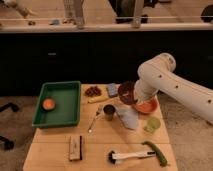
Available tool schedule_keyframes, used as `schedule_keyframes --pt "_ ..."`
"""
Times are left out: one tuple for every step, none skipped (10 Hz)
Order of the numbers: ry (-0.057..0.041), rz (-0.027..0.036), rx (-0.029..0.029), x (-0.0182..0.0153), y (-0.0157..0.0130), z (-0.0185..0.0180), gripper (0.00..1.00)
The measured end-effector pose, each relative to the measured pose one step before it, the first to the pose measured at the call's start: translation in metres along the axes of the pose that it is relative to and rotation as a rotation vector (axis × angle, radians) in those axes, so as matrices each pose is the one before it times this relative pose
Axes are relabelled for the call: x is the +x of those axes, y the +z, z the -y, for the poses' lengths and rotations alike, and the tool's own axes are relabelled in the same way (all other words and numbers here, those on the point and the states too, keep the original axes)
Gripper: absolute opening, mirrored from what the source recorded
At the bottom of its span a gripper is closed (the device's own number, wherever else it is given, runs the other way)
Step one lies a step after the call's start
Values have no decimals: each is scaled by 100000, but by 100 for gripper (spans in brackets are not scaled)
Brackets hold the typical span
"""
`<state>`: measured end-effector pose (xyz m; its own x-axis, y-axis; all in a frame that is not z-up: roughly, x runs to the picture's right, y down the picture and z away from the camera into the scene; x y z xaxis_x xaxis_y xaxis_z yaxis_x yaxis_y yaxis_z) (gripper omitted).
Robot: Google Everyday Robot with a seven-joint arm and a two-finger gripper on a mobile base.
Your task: Stack bowls on top of each other
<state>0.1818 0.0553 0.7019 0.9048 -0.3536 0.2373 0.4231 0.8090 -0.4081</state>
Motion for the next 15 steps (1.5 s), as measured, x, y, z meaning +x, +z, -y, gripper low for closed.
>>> schedule_keyframes --pt "1337 -167 273 658 -143 70 0" --pt "996 -161 82 468 -51 76 0" --pt "907 -290 -113 486 60 45 0" --pt "839 -322 -413 486 139 -105 0" --pt "1164 -229 -624 472 298 -197 0" --pt "875 -256 -698 354 354 -142 0" --pt "439 14 -715 136 392 -29 0" --pt "316 -39 -686 101 385 1 0" --pt "343 47 -619 144 375 -92 0" --pt "718 -10 -975 364 629 -266 0" --pt "438 59 -571 239 409 -138 0" --pt "671 175 -749 362 588 -183 0" --pt "819 252 -443 382 427 -40 0" --pt "745 98 -314 550 297 -129 0" --pt "873 72 -118 690 204 -97 0"
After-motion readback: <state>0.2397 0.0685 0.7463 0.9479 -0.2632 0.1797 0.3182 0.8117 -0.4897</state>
